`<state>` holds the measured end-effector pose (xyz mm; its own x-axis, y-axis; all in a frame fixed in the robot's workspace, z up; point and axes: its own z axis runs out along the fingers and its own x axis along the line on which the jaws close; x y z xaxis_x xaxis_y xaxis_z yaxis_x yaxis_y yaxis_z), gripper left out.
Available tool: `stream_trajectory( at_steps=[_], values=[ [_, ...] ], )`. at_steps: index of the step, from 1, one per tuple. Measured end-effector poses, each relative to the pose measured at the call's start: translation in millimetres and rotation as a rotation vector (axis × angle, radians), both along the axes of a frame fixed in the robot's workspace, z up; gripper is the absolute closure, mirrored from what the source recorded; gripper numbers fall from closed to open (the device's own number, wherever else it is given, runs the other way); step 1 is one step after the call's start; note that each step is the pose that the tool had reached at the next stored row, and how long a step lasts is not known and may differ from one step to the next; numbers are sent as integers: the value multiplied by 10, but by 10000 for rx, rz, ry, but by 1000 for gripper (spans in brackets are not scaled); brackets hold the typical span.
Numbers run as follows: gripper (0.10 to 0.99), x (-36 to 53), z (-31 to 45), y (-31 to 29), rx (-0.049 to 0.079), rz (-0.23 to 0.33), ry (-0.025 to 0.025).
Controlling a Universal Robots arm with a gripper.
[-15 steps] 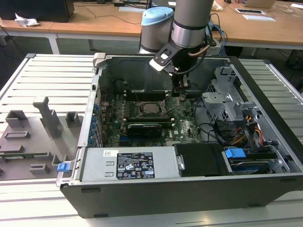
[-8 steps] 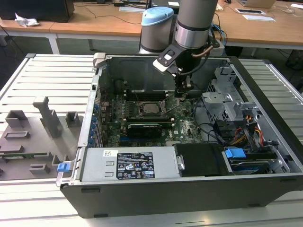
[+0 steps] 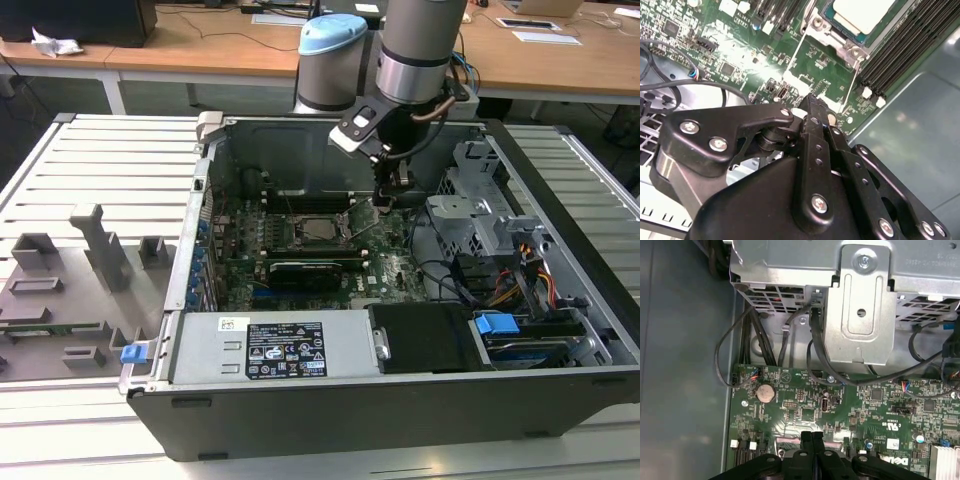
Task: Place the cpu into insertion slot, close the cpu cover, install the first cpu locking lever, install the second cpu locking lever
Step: 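Close the cpu cover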
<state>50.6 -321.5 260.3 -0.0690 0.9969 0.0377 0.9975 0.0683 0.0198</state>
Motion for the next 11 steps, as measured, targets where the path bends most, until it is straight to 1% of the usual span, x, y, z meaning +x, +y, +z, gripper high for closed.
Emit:
stream_trajectory(
  at_steps=[8, 11],
  values=[
    [980, 100, -19, 11, -8, 0, 0],
    [980, 119, -35, 11, -17, 0, 0]
  ],
)
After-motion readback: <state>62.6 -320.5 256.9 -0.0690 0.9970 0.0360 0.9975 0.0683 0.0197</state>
